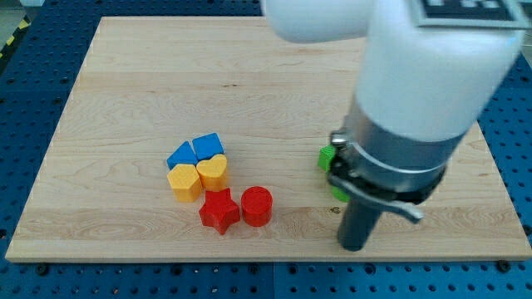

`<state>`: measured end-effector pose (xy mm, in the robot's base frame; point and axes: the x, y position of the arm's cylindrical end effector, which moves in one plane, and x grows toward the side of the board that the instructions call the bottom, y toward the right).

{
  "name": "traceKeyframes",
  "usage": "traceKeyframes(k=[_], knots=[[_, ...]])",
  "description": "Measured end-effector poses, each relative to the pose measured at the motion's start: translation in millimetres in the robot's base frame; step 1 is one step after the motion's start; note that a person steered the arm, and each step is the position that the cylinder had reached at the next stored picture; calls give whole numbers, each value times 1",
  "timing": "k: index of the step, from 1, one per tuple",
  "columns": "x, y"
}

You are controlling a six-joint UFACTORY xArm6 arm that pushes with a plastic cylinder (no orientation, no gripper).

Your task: Separate the yellow blocks from each other

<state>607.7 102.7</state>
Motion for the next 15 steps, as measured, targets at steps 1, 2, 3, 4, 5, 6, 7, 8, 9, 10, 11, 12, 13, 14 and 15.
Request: traceKeyframes(k=[1, 2, 3, 4, 5, 6, 7, 8, 9, 10, 11, 12, 13, 14, 15], knots=[[-8, 8], [-12, -12], [-31, -46], [-56, -78], [-78, -103], [-85, -127], [-82, -152], [-77, -178], [-70, -207], [-69, -237], [-77, -265], [-97, -283], [-110, -274], [-118, -247], [-119, -205]])
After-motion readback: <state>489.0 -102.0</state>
